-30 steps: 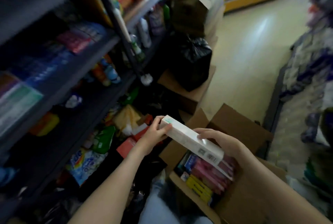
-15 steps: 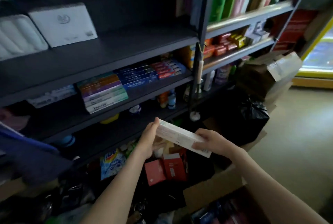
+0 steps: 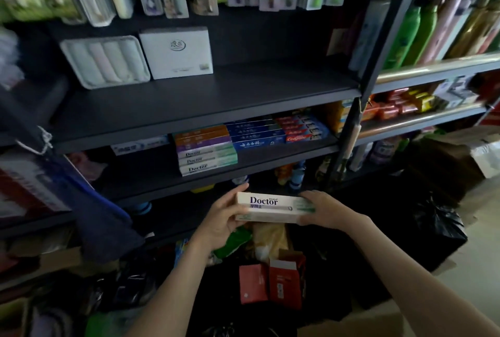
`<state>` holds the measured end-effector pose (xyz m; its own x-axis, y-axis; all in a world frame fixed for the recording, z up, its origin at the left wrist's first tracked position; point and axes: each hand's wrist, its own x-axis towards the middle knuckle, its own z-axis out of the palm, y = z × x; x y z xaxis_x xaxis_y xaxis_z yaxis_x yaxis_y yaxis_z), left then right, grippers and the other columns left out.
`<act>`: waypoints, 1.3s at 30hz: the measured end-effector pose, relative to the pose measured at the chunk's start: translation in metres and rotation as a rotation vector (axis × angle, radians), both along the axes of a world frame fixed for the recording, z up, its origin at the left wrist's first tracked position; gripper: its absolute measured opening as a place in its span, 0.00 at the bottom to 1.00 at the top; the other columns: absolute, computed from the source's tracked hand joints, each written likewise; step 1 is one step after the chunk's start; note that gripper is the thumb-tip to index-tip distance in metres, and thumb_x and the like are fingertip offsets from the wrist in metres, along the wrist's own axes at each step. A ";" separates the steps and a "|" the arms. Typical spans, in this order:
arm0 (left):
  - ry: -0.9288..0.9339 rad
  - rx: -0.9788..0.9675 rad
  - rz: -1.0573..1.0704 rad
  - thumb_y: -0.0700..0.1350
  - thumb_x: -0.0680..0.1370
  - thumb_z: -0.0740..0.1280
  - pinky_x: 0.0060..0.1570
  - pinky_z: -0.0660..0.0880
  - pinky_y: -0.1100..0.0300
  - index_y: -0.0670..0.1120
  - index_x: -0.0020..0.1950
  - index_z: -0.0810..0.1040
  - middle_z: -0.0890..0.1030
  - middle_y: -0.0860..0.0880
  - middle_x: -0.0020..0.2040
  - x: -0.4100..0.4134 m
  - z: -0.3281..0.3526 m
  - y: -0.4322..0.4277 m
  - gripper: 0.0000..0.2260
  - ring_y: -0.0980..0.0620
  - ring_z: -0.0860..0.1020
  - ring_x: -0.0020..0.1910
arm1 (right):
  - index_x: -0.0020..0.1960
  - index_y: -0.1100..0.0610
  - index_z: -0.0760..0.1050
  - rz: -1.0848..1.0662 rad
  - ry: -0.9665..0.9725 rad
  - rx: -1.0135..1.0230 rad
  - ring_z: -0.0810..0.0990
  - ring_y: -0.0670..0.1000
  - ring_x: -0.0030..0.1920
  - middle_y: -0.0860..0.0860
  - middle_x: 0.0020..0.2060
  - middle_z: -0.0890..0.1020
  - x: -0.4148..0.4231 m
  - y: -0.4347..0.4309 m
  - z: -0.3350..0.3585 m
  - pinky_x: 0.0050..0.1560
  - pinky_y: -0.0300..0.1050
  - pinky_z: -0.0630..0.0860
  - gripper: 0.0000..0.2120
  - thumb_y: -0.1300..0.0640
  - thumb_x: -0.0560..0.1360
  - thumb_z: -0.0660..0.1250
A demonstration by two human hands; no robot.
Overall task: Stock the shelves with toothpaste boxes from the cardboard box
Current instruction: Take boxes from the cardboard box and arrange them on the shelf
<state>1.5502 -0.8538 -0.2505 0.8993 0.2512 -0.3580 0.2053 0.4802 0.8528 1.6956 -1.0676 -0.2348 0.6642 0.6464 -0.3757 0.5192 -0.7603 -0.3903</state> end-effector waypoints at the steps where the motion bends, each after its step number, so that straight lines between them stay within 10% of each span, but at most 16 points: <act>1: -0.017 0.003 -0.019 0.31 0.75 0.65 0.50 0.79 0.55 0.50 0.62 0.78 0.80 0.47 0.58 0.000 0.001 0.005 0.20 0.47 0.79 0.54 | 0.72 0.55 0.62 0.009 -0.026 0.003 0.65 0.53 0.68 0.52 0.66 0.69 0.001 0.005 0.000 0.63 0.43 0.64 0.34 0.47 0.71 0.72; 9: 0.220 0.219 0.073 0.41 0.78 0.66 0.56 0.77 0.55 0.40 0.60 0.75 0.79 0.43 0.58 0.006 -0.006 0.044 0.12 0.49 0.79 0.55 | 0.57 0.53 0.66 0.035 -0.252 0.221 0.65 0.50 0.56 0.46 0.50 0.65 0.005 0.045 -0.008 0.49 0.40 0.62 0.22 0.49 0.70 0.73; 24: 0.138 0.247 0.498 0.40 0.80 0.63 0.55 0.75 0.57 0.43 0.60 0.77 0.81 0.45 0.56 -0.007 -0.009 0.102 0.09 0.50 0.79 0.55 | 0.76 0.56 0.56 -0.176 0.064 0.345 0.66 0.56 0.70 0.55 0.71 0.66 0.008 0.141 0.000 0.67 0.48 0.65 0.40 0.54 0.71 0.74; 39: 0.262 0.923 0.611 0.49 0.82 0.60 0.56 0.69 0.58 0.55 0.72 0.69 0.72 0.46 0.63 0.067 -0.089 0.199 0.18 0.50 0.74 0.59 | 0.72 0.52 0.62 -0.392 0.121 0.847 0.76 0.48 0.56 0.49 0.58 0.75 0.072 0.254 -0.106 0.55 0.45 0.75 0.27 0.61 0.76 0.67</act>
